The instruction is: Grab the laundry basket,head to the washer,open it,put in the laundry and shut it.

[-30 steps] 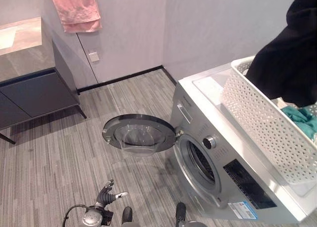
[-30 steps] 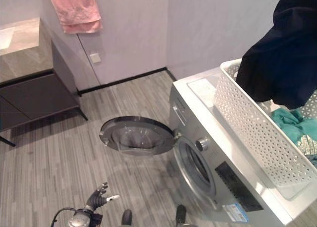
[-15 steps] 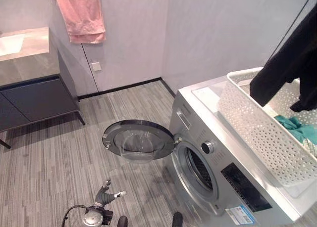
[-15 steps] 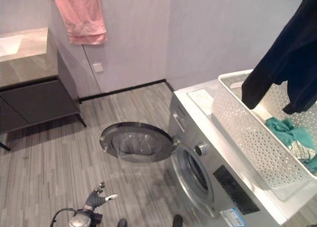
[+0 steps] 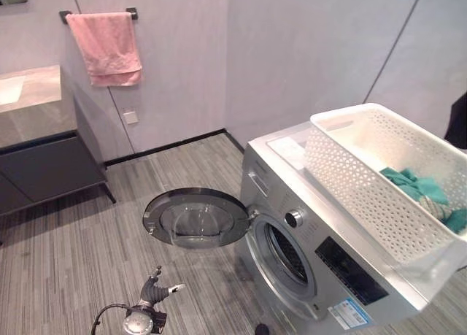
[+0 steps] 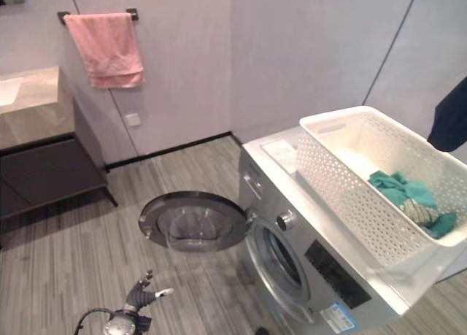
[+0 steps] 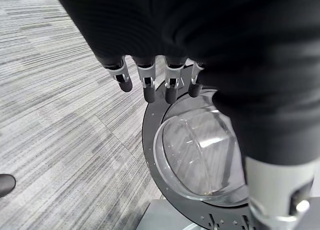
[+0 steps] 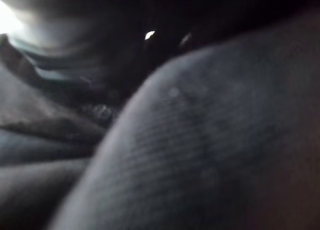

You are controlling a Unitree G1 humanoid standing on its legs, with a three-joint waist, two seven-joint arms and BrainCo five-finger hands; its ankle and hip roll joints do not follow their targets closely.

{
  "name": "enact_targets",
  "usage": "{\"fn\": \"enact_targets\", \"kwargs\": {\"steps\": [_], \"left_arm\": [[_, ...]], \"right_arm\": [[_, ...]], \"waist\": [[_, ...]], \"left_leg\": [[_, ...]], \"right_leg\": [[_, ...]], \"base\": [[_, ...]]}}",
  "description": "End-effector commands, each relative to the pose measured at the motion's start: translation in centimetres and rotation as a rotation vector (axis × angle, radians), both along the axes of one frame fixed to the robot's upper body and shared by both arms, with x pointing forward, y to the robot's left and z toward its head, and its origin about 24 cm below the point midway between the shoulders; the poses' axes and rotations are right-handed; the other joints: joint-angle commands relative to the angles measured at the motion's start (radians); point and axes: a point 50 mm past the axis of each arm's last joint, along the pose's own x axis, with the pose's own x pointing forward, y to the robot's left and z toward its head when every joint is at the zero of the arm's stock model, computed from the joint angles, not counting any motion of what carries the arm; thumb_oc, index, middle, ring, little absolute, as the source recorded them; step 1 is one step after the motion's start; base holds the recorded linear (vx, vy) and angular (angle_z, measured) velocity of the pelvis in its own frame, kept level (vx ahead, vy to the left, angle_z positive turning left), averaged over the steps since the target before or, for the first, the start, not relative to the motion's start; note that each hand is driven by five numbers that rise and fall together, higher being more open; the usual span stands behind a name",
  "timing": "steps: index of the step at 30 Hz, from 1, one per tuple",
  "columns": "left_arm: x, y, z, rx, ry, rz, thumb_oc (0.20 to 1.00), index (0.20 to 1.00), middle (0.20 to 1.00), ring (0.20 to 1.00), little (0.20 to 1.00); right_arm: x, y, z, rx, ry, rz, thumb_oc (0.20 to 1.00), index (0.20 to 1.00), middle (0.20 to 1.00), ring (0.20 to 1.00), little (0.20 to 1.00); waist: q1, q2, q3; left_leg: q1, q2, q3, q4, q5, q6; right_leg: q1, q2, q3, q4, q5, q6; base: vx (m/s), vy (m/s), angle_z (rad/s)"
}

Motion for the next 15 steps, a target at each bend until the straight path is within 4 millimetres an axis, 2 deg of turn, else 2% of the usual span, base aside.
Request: {"fn": "enact_targets", "kwargs": {"steps": [1,5,9,11,12,13,14,15], "left_arm": [[2.3,0.9,1.2,0.084,-0.07,-0.031,1.0,1.0,1.0,1.0,1.0],[1.9,0.4,0.8,0.07,-0.053,-0.009,1.0,1.0,1.0,1.0,1.0],[1.8,0.6,0.8,0.073,-0.053,0.005,1.0,1.0,1.0,1.0,1.0],[1.8,0.8,0.9,0.084,-0.053,-0.003,1.0,1.0,1.0,1.0,1.0],[2.0,0.6,0.9,0.072,-0.062,0.011,1.0,1.0,1.0,1.0,1.0],[2.2,0.8,1.1,0.085,-0.068,0.007,1.0,1.0,1.0,1.0,1.0],[2.2,0.9,1.1,0.088,-0.067,0.003,1.0,1.0,1.0,1.0,1.0],[2.4,0.7,1.1,0.083,-0.071,0.013,1.0,1.0,1.0,1.0,1.0]], "right_arm": [[-3.3,1.5,2.0,-0.157,-0.116,-0.105,0.2,0.2,0.2,0.2,0.2],[-3.8,1.4,1.1,-0.169,-0.155,-0.107,0.2,0.2,0.2,0.2,0.2],[-3.9,1.4,-1.6,-0.205,-0.153,-0.13,0.2,0.2,0.2,0.2,0.2],[-4.0,1.1,-2.8,-0.2,-0.138,-0.136,0.2,0.2,0.2,0.2,0.2],[-3.1,1.2,-4.5,-0.21,-0.089,-0.119,0.2,0.2,0.2,0.2,0.2],[-3.0,1.0,-6.4,-0.201,-0.059,-0.112,0.2,0.2,0.2,0.2,0.2],[-3.2,0.9,-6.5,-0.198,-0.058,-0.116,0.2,0.2,0.2,0.2,0.2],[-2.6,1.0,-8.0,-0.187,-0.031,-0.095,0.2,0.2,0.2,0.2,0.2]], "waist": [[-0.002,-0.064,0.002],[-0.023,-0.051,-0.001],[-0.051,-0.053,-0.001],[-0.046,-0.062,0.0],[-0.062,-0.052,0.004],[-0.057,-0.061,0.004],[-0.054,-0.062,0.002],[-0.059,-0.058,0.007]], "left_leg": [[0.058,-0.031,0.037,0.055,-0.176,0.062],[0.06,-0.034,0.043,0.056,-0.181,0.065],[0.062,-0.043,0.061,0.063,-0.185,0.072],[0.066,-0.044,0.069,0.065,-0.188,0.073],[0.068,-0.047,0.077,0.068,-0.19,0.076],[0.068,-0.049,0.081,0.068,-0.191,0.078],[0.073,-0.047,0.081,0.067,-0.199,0.078],[0.071,-0.049,0.086,0.068,-0.193,0.079]], "right_leg": [[0.031,-0.104,0.004,0.088,-0.204,0.076],[0.026,-0.106,0.011,0.089,-0.202,0.078],[0.011,-0.111,0.034,0.09,-0.187,0.082],[0.009,-0.11,0.041,0.09,-0.186,0.083],[0.005,-0.112,0.05,0.09,-0.184,0.084],[0.0,-0.113,0.056,0.092,-0.182,0.084],[0.004,-0.112,0.055,0.091,-0.189,0.086],[-0.001,-0.114,0.06,0.093,-0.182,0.085]], "base": [[0.01,0.014,-0.13],[-0.01,0.012,-0.09],[0.0,0.004,-0.03],[-0.02,0.024,-0.39],[-0.01,0.028,-0.65],[0.02,0.032,-0.35],[0.0,0.017,-0.13],[0.03,0.02,-0.03]]}}
